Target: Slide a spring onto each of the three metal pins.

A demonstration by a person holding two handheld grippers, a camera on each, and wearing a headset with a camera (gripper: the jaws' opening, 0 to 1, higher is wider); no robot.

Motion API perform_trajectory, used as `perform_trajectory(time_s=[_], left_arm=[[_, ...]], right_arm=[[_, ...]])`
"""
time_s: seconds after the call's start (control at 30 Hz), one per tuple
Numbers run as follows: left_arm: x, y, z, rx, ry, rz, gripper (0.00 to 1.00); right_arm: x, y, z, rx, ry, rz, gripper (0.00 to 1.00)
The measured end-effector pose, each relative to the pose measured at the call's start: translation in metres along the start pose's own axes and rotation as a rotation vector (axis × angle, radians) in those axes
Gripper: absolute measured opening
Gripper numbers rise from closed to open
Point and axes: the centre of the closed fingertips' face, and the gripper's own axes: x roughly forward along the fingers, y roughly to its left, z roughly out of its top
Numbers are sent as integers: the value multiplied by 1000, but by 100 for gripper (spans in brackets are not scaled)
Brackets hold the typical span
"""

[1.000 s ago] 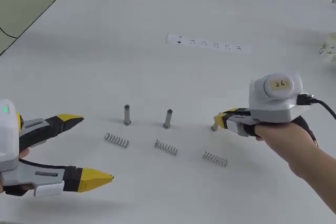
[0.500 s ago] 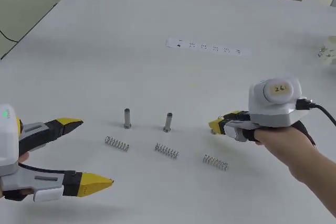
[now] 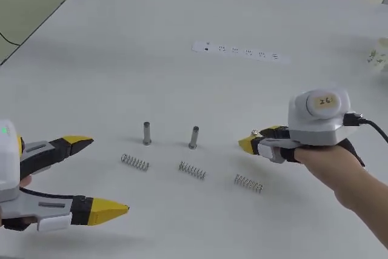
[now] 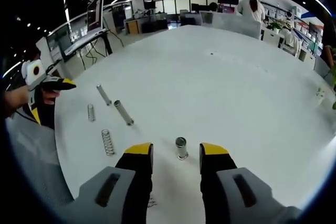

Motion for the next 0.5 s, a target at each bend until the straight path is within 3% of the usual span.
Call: perform_trajectory(time_s=[0.5], left_arm=[[4, 4, 8, 11, -24, -7, 92]], right_arm=[[-13, -1, 8, 25, -45, 5, 36]])
